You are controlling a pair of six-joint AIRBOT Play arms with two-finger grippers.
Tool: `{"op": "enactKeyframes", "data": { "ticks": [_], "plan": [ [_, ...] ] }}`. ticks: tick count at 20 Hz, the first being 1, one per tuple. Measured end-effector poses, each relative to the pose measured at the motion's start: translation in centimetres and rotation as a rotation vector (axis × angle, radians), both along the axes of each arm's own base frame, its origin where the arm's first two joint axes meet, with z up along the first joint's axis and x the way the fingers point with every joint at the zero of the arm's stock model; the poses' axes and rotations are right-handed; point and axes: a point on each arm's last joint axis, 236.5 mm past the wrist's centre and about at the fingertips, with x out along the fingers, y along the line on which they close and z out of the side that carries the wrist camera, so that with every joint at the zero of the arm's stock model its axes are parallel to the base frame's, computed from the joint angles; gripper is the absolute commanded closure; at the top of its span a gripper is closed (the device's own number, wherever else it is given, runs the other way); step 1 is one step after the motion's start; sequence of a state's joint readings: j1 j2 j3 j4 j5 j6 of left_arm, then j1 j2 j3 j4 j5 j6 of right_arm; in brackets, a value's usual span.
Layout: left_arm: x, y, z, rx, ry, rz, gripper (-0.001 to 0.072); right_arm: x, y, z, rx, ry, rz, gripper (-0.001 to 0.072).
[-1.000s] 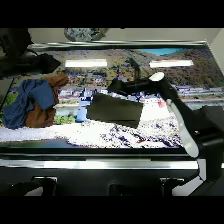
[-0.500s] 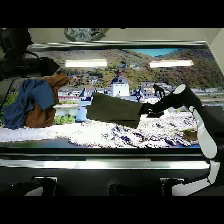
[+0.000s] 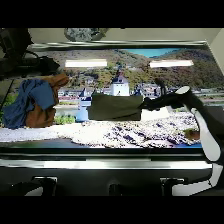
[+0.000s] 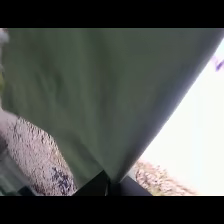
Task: Fold the shirts.
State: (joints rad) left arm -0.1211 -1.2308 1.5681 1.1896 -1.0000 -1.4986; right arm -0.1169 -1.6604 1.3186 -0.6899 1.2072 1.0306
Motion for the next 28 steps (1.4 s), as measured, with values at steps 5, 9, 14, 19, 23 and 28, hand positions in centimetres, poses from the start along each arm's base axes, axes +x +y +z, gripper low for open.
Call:
{"op": "enactKeyframes", "data": {
  "ticks": [5,9,14,19,23,28],
  "plan": [
    [0.0,0.0,0.0,0.006,-0.003,-0.004,0.0674,1.8,-13.9,8.7,-0.135,-0.145,-0.200,0.0675],
    [0.0,0.0,0.0,0.007,-0.004,-0.005,0.0674,-1.5,-25.3,13.2,-0.201,-0.158,-0.409,0.0675],
    [0.0,0.0,0.0,0.008,-0.004,-0.005,0.0673,-5.6,-34.8,15.9,-0.248,-0.180,-0.639,0.0675],
    [0.0,0.0,0.0,0.007,-0.004,-0.005,0.0674,-6.5,-39.9,19.5,-0.189,-0.305,-0.824,0.0675],
    [0.0,0.0,0.0,0.014,-0.009,-0.010,0.0674,-9.5,-42.8,20.0,-0.167,-0.304,-0.908,0.0674],
    [0.0,0.0,0.0,0.021,-0.012,-0.016,0.0673,-14.7,-44.3,16.7,-0.251,-0.127,-0.913,0.0674]
  ]
}}
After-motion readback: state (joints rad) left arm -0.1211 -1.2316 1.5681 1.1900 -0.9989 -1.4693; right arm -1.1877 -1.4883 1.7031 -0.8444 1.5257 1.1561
